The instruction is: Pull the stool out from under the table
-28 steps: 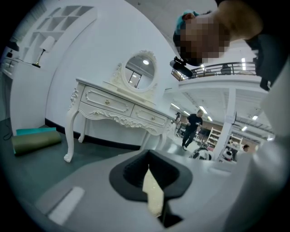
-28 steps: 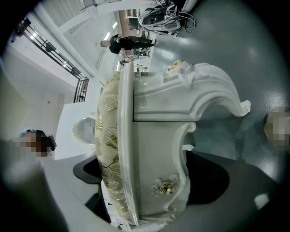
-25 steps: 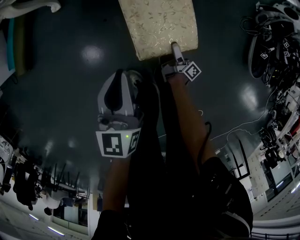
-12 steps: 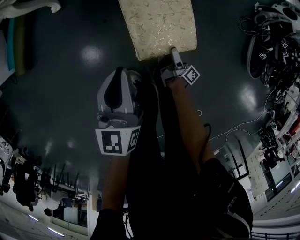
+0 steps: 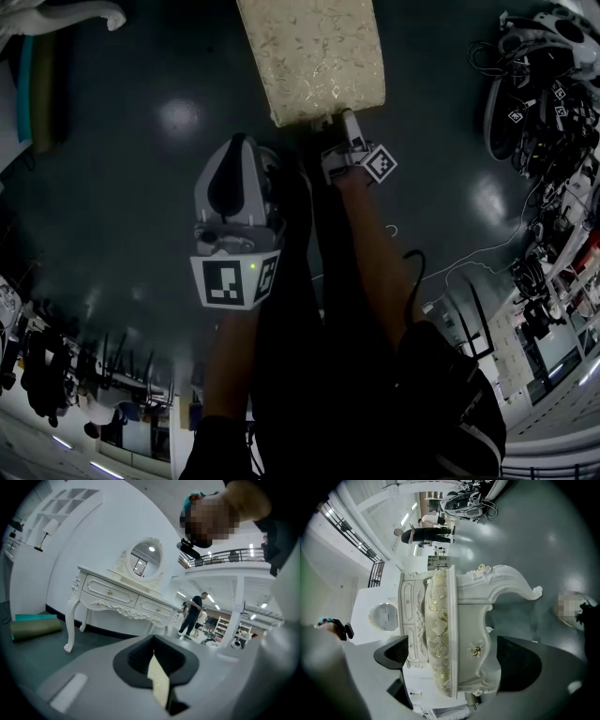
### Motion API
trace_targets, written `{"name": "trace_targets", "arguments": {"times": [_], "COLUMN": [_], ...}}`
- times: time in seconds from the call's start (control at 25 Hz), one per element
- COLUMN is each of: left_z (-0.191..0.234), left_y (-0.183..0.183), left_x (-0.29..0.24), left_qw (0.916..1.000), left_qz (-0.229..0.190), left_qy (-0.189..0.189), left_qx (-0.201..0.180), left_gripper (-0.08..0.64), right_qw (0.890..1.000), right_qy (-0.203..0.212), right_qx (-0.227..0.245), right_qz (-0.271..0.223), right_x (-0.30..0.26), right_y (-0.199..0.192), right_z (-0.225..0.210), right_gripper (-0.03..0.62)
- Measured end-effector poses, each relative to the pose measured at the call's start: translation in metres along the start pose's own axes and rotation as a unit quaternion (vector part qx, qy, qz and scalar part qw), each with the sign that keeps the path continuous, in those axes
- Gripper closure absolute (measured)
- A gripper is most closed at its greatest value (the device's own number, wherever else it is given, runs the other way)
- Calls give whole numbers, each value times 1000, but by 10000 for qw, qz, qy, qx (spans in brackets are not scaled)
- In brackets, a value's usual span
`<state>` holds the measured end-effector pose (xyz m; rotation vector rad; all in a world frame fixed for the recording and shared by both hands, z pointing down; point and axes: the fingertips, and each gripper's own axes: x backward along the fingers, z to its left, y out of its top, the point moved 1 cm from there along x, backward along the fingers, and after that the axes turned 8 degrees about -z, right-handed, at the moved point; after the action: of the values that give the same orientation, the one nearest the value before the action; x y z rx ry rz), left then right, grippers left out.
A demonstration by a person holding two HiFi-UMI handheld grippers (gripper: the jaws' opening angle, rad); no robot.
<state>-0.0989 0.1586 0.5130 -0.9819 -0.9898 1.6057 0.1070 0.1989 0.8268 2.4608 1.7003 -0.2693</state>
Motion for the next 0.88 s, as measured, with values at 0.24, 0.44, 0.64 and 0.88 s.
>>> {"name": "trace_targets", "arguments": {"times": [0.24,0.44,0.64,0.88], "left_z": [-2,-3,-5,-14], "left_y": [8,15,29,48], "left_x": [-3,-1,-3,-6], "left_qw": [10000,10000,9998,9997], "left_qz": [-46,-83,-150,-216], "left_qy": [-2,45,88,48], "left_qx": [26,9,-45,-115], "left_gripper": [554,554,554,554], "right_qw": [9998,9988,9988,9983], "right_qy": [-213,-318,-267,-426], "right_qx": [15,12,-71,-109], "right_qz": [49,374,409,374], "right_x": [8,17,24,33], "right_y": [-1,-9,-10,-10], "right_z": [0,5,22,35], "right_gripper": [15,18,164,237]}}
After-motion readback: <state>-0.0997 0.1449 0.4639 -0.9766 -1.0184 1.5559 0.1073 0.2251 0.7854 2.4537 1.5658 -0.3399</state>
